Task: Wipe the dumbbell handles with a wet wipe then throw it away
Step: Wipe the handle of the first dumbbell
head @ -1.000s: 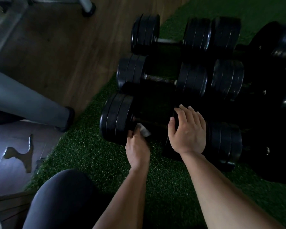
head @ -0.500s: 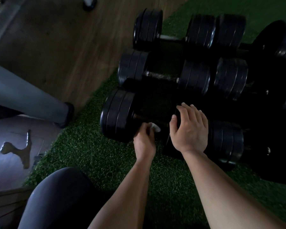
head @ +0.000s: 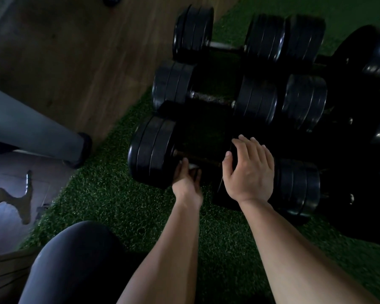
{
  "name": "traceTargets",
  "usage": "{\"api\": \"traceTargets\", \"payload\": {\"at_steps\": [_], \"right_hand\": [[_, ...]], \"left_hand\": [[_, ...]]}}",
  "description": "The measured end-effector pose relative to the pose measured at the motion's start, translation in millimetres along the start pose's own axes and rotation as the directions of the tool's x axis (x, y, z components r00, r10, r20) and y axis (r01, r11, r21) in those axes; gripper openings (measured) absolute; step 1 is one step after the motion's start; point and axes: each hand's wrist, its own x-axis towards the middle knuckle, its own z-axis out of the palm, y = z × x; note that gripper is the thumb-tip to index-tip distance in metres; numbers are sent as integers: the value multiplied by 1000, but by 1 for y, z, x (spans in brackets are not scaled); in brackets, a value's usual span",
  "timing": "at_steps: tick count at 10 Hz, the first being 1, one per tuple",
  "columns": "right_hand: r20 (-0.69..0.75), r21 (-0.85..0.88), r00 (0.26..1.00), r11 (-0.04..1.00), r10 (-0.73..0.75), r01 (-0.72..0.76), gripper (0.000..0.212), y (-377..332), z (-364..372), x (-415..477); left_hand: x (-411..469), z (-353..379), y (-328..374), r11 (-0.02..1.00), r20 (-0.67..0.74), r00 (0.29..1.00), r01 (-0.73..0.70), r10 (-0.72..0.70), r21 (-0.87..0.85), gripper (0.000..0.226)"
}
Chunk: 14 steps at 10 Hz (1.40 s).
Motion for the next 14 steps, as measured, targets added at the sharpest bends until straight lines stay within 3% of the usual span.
{"api": "traceTargets", "payload": {"at_steps": [2,6,7,8,9,10,11,12,13,14], "right_hand": [[7,-9,1000,1000,0,0,42,0,-1,0],[-10,-10,1000,1000,1,-1,42,0,2,0],[-10,-9,1000,1000,3,-3,43,0,2,0],[0,-12,1000,1000,0,-1,43,1,2,0],[1,-10,1000,1000,2,-2,43,1,1,0],[-3,-5,1000,1000,0,0,43,1,2,0],[-8,-8,1000,1000,1,-1,42,1,2,0],[-6,-5,1000,1000,5,-5,43,1,2,0],[-7,-2,1000,1000,6,-6,42,0,2,0],[1,0,1000,1000,8,-8,42,0,2,1]], "left_hand": [[-18,-15,-23,991,35,999,-20,15,135,16],[-12,-2,-14,974,-111,979,-152,172,171,17],[-6,-1,-20,945,-127,962,-202,241,257,5],[-11,-6,-32,849,7,971,-213,239,484,14],[-13,-10,-26,881,-25,979,-168,200,441,11],[-10,-4,-13,942,-95,974,-173,208,288,5],[-14,-2,-19,873,84,981,-196,177,447,16],[-19,-6,-12,640,274,935,-355,227,681,12],[-15,-6,14,104,505,759,-589,411,801,12],[-7,2,23,-365,790,579,-704,203,610,24]]}}
